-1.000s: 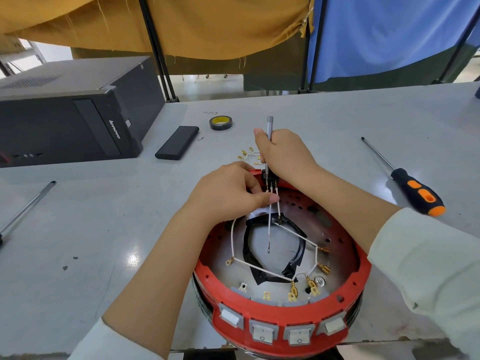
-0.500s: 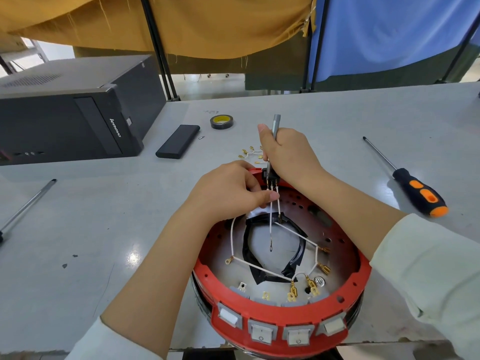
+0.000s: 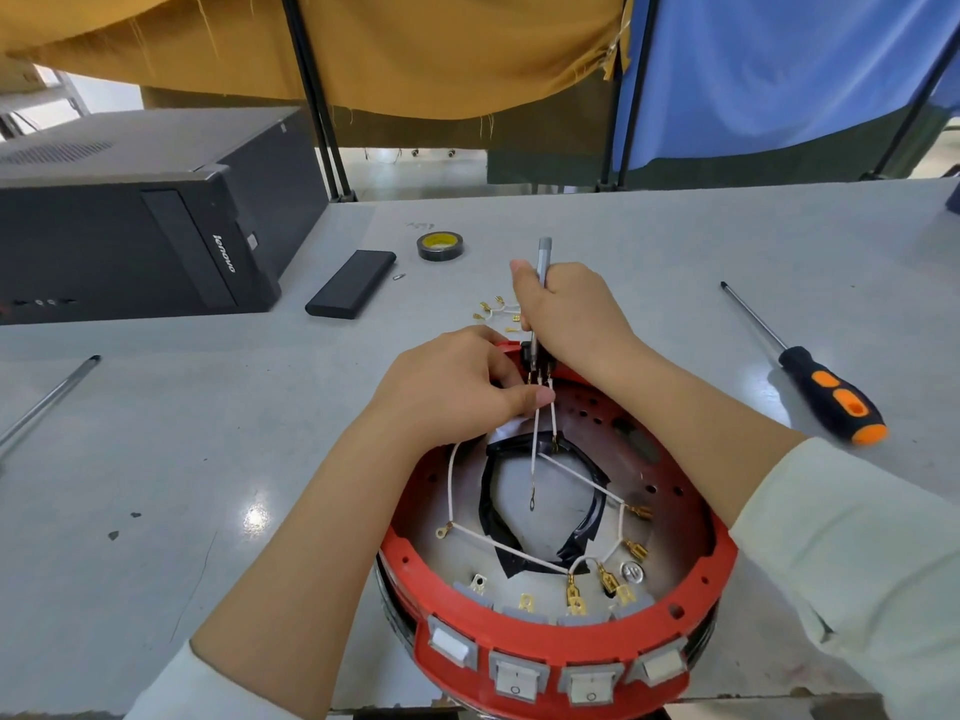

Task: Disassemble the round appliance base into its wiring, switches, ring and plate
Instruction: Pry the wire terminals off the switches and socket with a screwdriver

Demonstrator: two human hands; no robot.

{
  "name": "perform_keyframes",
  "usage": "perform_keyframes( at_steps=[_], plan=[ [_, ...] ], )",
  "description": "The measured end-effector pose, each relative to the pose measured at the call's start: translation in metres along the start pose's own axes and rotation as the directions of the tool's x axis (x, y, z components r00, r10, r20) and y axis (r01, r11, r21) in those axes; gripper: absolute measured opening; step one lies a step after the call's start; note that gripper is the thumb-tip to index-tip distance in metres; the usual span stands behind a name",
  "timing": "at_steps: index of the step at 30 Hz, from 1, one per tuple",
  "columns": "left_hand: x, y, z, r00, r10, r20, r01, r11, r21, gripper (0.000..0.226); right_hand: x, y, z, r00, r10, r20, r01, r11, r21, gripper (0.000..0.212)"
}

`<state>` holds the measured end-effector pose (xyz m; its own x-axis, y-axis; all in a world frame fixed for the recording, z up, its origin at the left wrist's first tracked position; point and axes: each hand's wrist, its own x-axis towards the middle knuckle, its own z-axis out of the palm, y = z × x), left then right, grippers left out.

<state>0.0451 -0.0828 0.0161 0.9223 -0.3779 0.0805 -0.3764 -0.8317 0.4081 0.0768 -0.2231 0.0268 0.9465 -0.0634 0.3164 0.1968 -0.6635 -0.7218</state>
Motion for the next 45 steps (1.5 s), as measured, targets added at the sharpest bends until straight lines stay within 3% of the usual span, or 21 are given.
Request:
perform_keyframes(
  at_steps=[5,8,12,16,19,21,27,32,37,40,41,45],
  plan=[
    [0.0,0.001,0.0,1.0,-0.018,-0.008,0.018,1.0,-0.025,0.038,-0.004,0.001,0.0,0.999,-0.012,-0.04,0.013,0.999,0.032,0.053],
    [-0.001,0.002,-0.001,1.0,-0.015,-0.007,0.014,0.994,-0.106,0.032,-0.002,0.001,-0.003,0.997,0.04,-0.066,-0.027,0.983,0.182,0.053],
    [-0.006,0.004,-0.006,0.998,-0.018,-0.066,-0.005,0.945,-0.328,0.026,-0.002,0.001,-0.01,0.994,0.086,-0.067,-0.047,0.893,0.447,0.049],
    [-0.01,0.008,-0.014,0.994,-0.046,-0.104,-0.023,0.813,-0.582,0.032,-0.006,-0.002,-0.014,1.0,0.018,-0.014,-0.007,0.826,0.563,0.035],
    [-0.016,0.011,-0.026,0.993,-0.054,-0.102,-0.026,0.758,-0.652,0.04,-0.009,-0.006,-0.019,0.995,-0.085,0.046,0.047,0.838,0.543,0.025],
    [-0.019,0.014,-0.038,0.997,-0.021,-0.078,-0.031,0.793,-0.609,0.042,-0.012,-0.011,-0.023,0.983,-0.128,0.128,0.046,0.86,0.508,0.026],
    [-0.026,0.023,-0.061,0.984,0.003,0.176,0.111,0.766,-0.634,0.039,-0.032,-0.024,-0.044,0.888,-0.144,0.436,-0.055,0.91,0.412,0.025],
    [-0.023,0.008,-0.069,0.934,-0.111,0.34,0.347,0.511,-0.786,0.032,-0.065,-0.023,-0.051,0.817,-0.078,0.571,-0.194,0.896,0.399,0.005],
    [-0.016,-0.012,-0.072,0.831,-0.255,0.495,0.533,0.11,-0.839,0.028,-0.098,-0.022,-0.056,0.663,-0.123,0.739,-0.053,0.976,0.21,0.027],
    [-0.015,-0.016,-0.075,0.792,-0.268,0.549,0.554,-0.064,-0.83,0.026,-0.107,-0.03,-0.063,0.601,-0.181,0.778,-0.018,0.971,0.24,0.024],
    [-0.017,-0.018,-0.076,0.795,-0.283,0.537,0.551,-0.035,-0.834,0.025,-0.109,-0.032,-0.066,0.593,-0.202,0.779,-0.03,0.962,0.272,0.023],
    [-0.024,-0.014,-0.072,0.861,-0.289,0.418,0.502,0.354,-0.789,0.025,-0.11,-0.043,-0.076,0.646,-0.265,0.716,0.014,0.942,0.336,0.019]
  ],
)
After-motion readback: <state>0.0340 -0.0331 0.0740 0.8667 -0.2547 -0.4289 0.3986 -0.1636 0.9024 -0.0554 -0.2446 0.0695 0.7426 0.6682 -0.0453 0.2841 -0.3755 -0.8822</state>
